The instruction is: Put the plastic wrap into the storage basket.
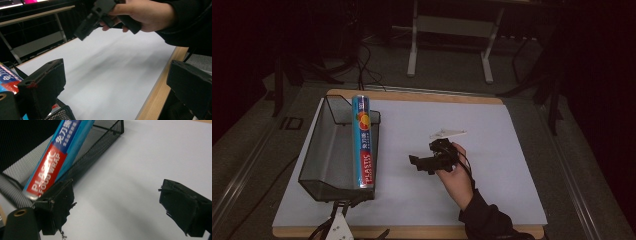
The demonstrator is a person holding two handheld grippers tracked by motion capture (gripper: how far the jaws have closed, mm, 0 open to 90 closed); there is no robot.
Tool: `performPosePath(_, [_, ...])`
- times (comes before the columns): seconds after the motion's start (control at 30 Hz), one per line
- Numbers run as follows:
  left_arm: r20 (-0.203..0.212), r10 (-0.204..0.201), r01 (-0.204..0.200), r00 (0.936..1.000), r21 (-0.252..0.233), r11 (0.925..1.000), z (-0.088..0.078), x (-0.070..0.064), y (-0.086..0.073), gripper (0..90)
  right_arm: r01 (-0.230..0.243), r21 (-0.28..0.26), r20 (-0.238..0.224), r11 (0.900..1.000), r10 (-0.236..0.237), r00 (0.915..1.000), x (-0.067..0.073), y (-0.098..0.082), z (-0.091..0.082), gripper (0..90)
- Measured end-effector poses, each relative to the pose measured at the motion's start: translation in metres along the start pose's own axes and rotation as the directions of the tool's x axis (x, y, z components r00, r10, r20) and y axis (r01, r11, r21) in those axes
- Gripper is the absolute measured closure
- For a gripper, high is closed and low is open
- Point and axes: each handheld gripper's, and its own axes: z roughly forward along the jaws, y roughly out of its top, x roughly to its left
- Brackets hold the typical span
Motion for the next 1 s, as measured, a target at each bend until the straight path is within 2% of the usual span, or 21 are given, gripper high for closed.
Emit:
performPosePath(0.23, [0.001,0.002,-0.002,1.0,-0.002,1.0,0.0,0.0,0.0,3.1,0.006,0.011,-0.018,1.0,-0.005,0.9998,-0.004,-0.019,-0.008,12.2])
performPosePath(0.37, [0.001,-0.001,0.001,1.0,0.001,1.0,0.001,0.0,0.0,3.1,0.021,0.009,-0.007,1.0,-0.021,0.9998,-0.008,-0.03,-0.013,12.6])
performPosePath(0.5, [0.003,0.003,-0.003,1.0,0.002,1.0,0.001,-0.001,0.0,3.1,0.012,-0.005,-0.017,1.0,-0.012,0.9998,-0.012,-0.039,-0.02,12.6])
performPosePath(0.8, [0.003,0.002,-0.002,1.0,0.003,1.0,0.001,-0.001,0.0,3.1,0.009,0.001,-0.014,1.0,-0.009,0.9999,-0.017,-0.056,-0.036,12.6])
performPosePath(1.0, [0.005,0.002,-0.002,1.0,0.002,1.0,0.001,-0.001,0.0,3.1,0.023,0.003,-0.001,1.0,-0.023,0.9997,-0.018,-0.066,-0.044,12.6])
